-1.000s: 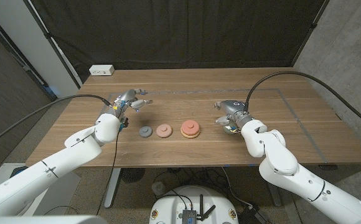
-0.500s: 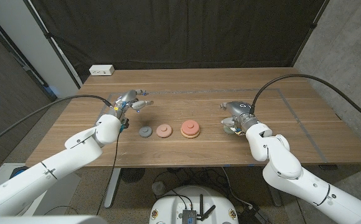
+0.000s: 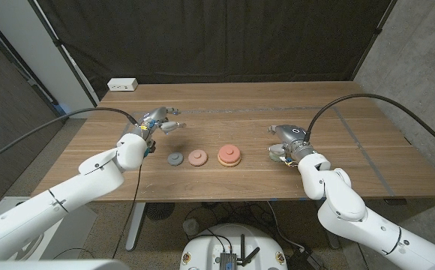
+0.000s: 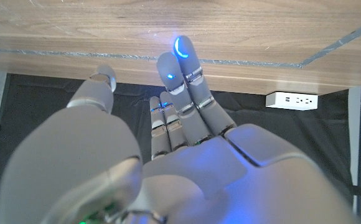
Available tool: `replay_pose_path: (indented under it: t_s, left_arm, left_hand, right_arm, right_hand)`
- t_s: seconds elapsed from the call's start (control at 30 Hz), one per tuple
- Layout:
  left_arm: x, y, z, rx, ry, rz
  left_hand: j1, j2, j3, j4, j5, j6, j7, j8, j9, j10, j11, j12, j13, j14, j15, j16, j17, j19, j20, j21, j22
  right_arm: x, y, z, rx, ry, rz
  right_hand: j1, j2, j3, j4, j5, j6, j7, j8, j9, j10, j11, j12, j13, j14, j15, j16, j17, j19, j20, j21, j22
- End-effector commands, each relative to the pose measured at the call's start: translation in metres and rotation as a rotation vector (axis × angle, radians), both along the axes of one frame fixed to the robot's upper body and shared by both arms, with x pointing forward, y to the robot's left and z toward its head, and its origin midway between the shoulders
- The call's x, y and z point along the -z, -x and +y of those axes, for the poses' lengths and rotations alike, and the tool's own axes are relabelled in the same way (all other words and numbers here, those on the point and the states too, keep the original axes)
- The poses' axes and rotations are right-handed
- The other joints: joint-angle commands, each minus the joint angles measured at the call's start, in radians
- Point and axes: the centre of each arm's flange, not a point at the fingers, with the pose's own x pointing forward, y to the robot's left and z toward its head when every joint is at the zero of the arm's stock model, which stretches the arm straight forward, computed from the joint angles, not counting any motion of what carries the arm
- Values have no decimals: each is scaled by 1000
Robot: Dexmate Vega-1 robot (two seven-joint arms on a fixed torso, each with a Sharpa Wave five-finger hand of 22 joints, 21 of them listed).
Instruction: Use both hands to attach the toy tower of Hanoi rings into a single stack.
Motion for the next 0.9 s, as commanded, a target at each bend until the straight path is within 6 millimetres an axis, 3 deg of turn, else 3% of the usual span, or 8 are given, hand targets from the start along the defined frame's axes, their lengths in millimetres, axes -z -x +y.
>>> replay_pose_path:
  t_s: [0.03,0.53,0.9]
  left_arm:
    - [-28,8,-12,4,-172,43]
    - [-46,9,-12,-51,-318,95]
    - [-55,-2,-19,-59,-424,112]
  left_hand:
    - [6,4,1,8,4,-4,2,1,6,-4,6,0,6,-3,-71,9,0,-5,-103,12,2]
    - [-2,4,-4,15,1,1,3,4,6,1,7,3,9,-2,-71,13,-3,-9,-105,17,1]
    - [-3,3,-5,15,1,-1,-1,4,6,-4,3,1,10,-6,-71,12,-7,-12,-108,19,0]
  right_arm:
    - [5,6,-4,15,-45,-12]
    - [9,8,-3,23,-50,-8]
    - [7,6,-1,23,-48,-8]
  right_hand:
    - [0,15,5,3,3,1,6,-2,1,-2,3,-5,1,-3,-8,-5,4,-7,-47,-3,2]
    - [-2,19,6,4,6,0,10,-5,0,8,6,-5,0,-2,-8,-6,6,-7,-47,-3,2]
    - [-10,22,4,7,8,-7,14,-10,-1,2,10,-10,0,-4,-8,-11,6,-9,-46,-4,2]
